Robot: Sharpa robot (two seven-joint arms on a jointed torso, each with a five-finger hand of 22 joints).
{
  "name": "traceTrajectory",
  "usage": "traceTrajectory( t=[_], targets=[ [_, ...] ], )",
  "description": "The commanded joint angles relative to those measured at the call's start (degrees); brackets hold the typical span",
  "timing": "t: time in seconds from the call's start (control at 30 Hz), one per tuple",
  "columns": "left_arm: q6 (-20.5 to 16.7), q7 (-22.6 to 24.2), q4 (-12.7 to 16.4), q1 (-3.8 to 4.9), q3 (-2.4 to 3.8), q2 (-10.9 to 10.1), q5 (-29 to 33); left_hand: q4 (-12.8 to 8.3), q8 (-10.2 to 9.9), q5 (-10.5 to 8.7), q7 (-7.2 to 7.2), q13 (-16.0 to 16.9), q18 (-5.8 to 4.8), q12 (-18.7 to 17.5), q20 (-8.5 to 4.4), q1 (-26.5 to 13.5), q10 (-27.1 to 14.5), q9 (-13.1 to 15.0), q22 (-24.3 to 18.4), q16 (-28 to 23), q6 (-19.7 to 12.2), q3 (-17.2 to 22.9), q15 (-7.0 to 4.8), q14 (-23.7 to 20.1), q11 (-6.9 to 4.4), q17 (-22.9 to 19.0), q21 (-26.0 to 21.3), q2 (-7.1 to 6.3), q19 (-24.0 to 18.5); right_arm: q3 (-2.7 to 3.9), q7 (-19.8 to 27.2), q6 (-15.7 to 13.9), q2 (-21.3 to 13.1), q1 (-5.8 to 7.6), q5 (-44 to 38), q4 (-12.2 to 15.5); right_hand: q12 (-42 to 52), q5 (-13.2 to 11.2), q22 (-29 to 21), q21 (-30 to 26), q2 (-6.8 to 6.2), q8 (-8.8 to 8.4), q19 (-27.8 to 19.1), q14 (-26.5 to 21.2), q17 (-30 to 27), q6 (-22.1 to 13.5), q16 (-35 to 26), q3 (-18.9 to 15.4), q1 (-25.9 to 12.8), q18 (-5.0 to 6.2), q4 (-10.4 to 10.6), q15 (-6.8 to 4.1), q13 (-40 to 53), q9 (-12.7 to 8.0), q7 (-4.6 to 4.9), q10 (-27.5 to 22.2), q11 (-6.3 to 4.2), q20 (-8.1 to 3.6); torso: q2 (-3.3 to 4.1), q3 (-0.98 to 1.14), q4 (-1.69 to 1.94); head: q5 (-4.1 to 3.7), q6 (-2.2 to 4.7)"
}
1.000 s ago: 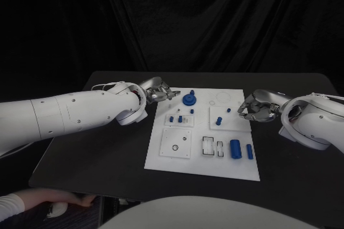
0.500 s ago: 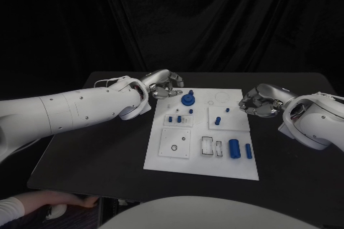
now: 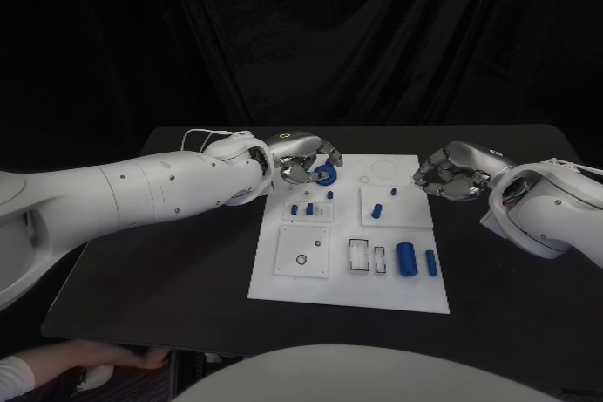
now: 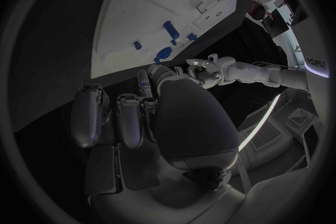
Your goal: Assemble the parts on the task board
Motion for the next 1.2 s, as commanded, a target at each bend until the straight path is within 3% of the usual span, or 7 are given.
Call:
traceTrajectory(
  t=[0.03, 0.3, 0.37, 0.53, 0.57, 0.67, 1.2],
  targets=[
    [2.4, 1.0, -0.8, -0.06, 0.06, 0.9, -5.8, -0.3, -0.1, 0.10, -0.04, -0.7, -0.75, -0.1, -0.38, -0.6, 0.8, -0.7, 15.1, 0.8, 0.4, 0.8, 0.17, 0.7, 0.13, 0.6, -0.2, -0.41, 6.0, 0.04, -0.4, -1.6, -0.1, -0.17, -0.5, 0.1, 0.3, 0.4, 10.3, 0.1, -0.33, 0.27, 0.7, 4.5, 7.3, 0.3, 0.1, 0.2, -0.2, 0.64, 0.1, -0.17, 10.5, 0.1, -0.07, 2.7, -0.24, -0.10, 0.07, -0.03, -0.15, 0.02, 0.01],
    [3.6, -0.2, -2.1, -0.33, 0.07, 2.3, -8.2, -1.2, -0.1, -0.43, -0.32, -3.1, -0.75, 0.9, -1.84, -2.9, 4.4, -3.2, 15.1, 6.2, 1.6, 2.1, 0.21, 6.1, 0.13, 6.2, -0.2, -0.98, 6.0, 0.04, -0.4, -1.1, 0.1, -0.37, -0.5, -0.1, 0.3, 0.4, 10.3, 0.1, -0.33, 0.27, 0.7, 4.5, 7.3, 0.3, 0.1, 0.2, -0.2, 0.64, 0.1, -0.17, 10.5, 0.1, -0.07, 2.7, -0.24, -0.10, 0.20, -0.11, -0.50, -0.07, 0.01],
    [3.8, -0.7, -2.3, -0.52, 0.07, 2.6, -8.4, -1.5, -0.1, -0.54, -0.30, -3.8, -0.75, 0.8, -2.06, -3.3, 5.2, -3.7, 15.1, 7.2, 1.7, 2.3, 0.13, 7.4, 0.06, 7.5, -0.2, -1.23, 6.0, 0.04, -0.4, -0.9, 0.0, -0.42, -0.5, -0.1, 0.3, 0.4, 10.3, 0.1, -0.33, 0.27, 0.7, 4.5, 7.3, 0.3, 0.1, 0.2, -0.2, 0.64, 0.1, -0.17, 10.5, 0.1, -0.07, 2.7, -0.24, -0.10, 0.12, -0.03, -0.48, -0.17, 0.01],
    [4.7, -1.9, -2.7, -1.10, 0.07, 3.0, -8.8, -1.6, -0.2, -1.49, -0.46, -4.9, -0.75, 0.5, -2.11, -4.4, 5.9, -4.6, 15.1, 7.5, 1.4, 2.3, 0.18, 7.8, 0.18, 7.4, -0.2, -1.66, 6.0, 0.04, -0.3, -0.8, 0.1, -0.46, -0.5, -0.1, 0.3, 0.4, 10.3, 0.1, -0.33, 0.27, 0.7, 4.5, 7.3, 0.3, 0.1, 0.2, -0.2, 0.64, 0.1, -0.17, 10.5, 0.1, -0.07, 2.7, -0.24, -0.10, 0.15, 0.04, -0.45, -0.41, 0.01],
    [4.9, -2.1, -2.7, -1.20, 0.07, 3.0, -8.9, -1.1, -0.1, -3.01, -0.40, -5.1, -0.75, 0.7, -1.99, -5.7, 6.6, -4.9, 15.1, 7.6, 1.6, 1.5, 0.32, 7.9, 0.25, 7.4, -0.2, -1.80, 6.0, 0.04, -0.3, -0.8, 0.1, -0.47, -0.5, -0.1, 0.3, 0.4, 10.3, 0.1, -0.33, 0.27, 0.7, 4.5, 7.3, 0.3, 0.1, 0.2, -0.2, 0.64, 0.1, -0.17, 10.5, 0.1, -0.07, 2.7, -0.24, -0.10, 0.17, 0.04, -0.48, -0.42, 0.01],
    [5.4, -2.5, -2.8, -1.47, 0.07, 3.2, -9.0, -0.8, -0.1, -4.24, -0.58, -5.4, -0.75, 0.9, -1.87, -6.6, 7.0, -5.4, 15.1, 7.5, 1.7, 0.8, 0.44, 7.7, 0.29, 6.9, -0.2, -1.78, 6.0, 0.04, -0.3, -0.6, 0.1, -0.48, -0.4, -0.1, 0.2, 0.5, 10.3, 0.0, -0.38, 0.29, 0.7, 4.5, 7.2, 0.3, 0.0, 0.2, -0.2, 0.65, 0.1, -0.18, 10.4, 0.1, -0.08, 2.6, -0.25, -0.11, 0.20, 0.01, -0.53, -0.42, 0.01],
    [6.6, -3.8, -4.1, -2.51, 0.07, 4.2, -9.2, -1.2, 0.6, -4.39, 0.11, -5.0, -0.75, 2.0, -1.55, -7.2, 7.8, -5.8, 15.1, 6.9, 3.7, 0.0, 0.73, 6.7, 0.33, 5.2, -0.2, -1.33, 6.0, 0.04, -0.3, 0.4, 0.1, -0.49, 0.0, 0.0, 0.2, 0.6, 10.2, -0.1, -0.37, 0.29, 0.7, 4.5, 7.2, 0.3, 0.0, 0.2, -0.2, 0.67, 0.1, -0.19, 10.3, 0.0, -0.10, 2.5, -0.27, -0.13, 0.22, -0.03, -0.28, -1.10, 0.01]
  ],
)
